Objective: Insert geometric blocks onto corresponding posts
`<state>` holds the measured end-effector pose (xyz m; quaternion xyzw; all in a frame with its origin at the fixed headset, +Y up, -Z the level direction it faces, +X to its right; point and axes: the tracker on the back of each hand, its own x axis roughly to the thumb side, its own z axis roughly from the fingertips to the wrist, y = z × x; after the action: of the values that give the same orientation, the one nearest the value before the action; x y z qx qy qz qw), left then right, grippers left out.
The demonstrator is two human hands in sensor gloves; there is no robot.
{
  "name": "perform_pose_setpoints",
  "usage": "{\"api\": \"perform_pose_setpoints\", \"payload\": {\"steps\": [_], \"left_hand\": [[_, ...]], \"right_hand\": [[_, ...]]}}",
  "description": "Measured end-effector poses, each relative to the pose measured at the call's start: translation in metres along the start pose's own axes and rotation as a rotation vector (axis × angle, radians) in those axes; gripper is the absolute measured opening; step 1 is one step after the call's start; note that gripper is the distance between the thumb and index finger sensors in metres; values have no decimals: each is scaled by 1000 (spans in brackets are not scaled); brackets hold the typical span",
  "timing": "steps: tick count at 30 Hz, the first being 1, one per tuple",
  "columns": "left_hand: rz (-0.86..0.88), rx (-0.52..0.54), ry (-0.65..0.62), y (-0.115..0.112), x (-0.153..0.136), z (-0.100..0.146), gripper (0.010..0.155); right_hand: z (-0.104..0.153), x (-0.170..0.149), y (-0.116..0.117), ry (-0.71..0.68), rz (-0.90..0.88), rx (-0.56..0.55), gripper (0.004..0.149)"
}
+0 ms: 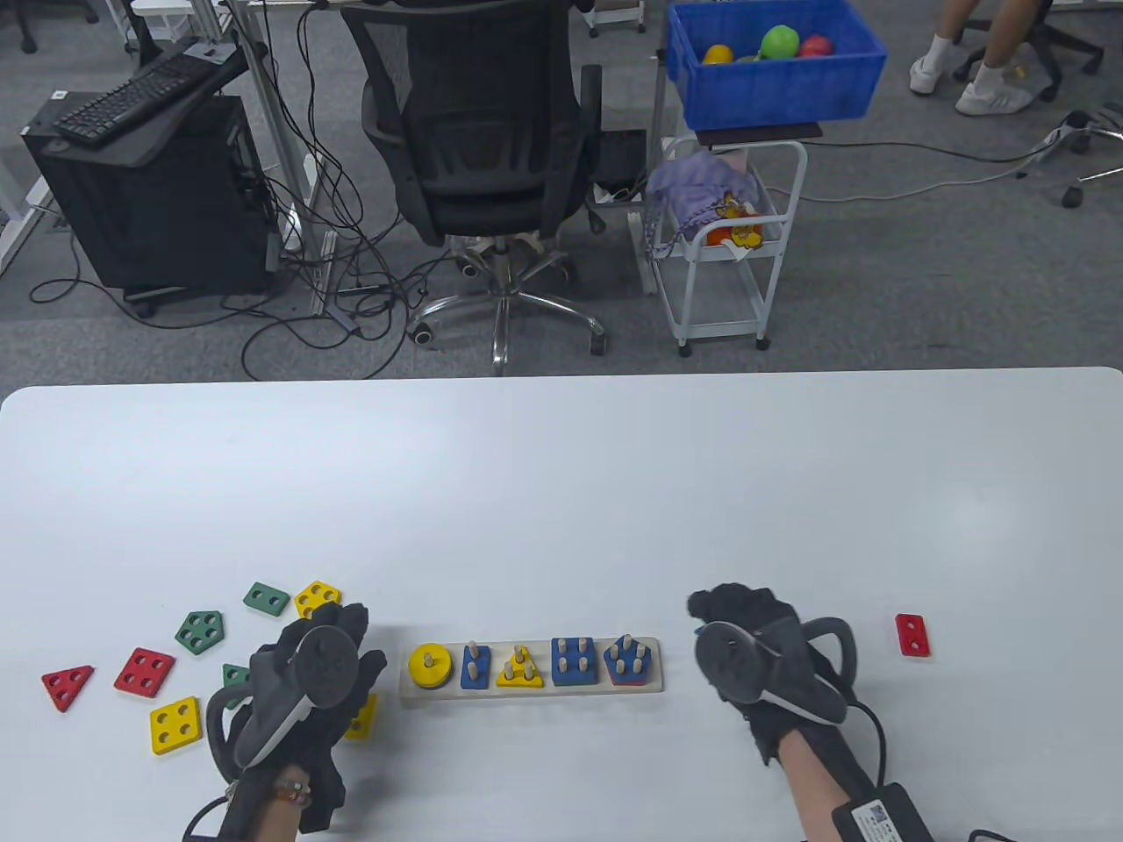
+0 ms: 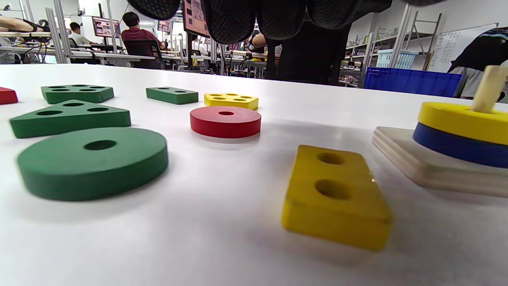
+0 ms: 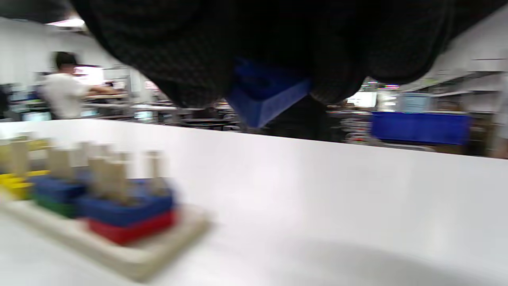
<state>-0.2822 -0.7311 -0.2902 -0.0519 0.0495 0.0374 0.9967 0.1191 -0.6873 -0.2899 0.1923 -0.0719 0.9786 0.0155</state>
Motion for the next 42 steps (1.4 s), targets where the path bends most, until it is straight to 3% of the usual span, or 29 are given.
{"api": "perform_pose_setpoints", "payload": {"steps": [5,11,27,32,35,38,42], "left_hand": [[-1,3,-3,0,1,0,65],[6,-1,2,0,-1,-1,64],[12,-4,2,0,-2,-1,64],[14,-5,5,1,-2,-1,64],[15,-5,2,1,-2,-1,64],[13,-6,1,1,-1,-1,64],[14,-4,0,1,-1,-1,64]], "right_hand": [[-31,75,7,-251,37,29,57],[-61,126,19,-369,48,64,58],[-75,163,42,-450,190,130,57],[-71,152,37,-413,174,85,62],[-65,127,27,-312,119,67,60],[-56,90,16,-190,88,31,58],[-34,16,-1,96,47,-16,56]]}}
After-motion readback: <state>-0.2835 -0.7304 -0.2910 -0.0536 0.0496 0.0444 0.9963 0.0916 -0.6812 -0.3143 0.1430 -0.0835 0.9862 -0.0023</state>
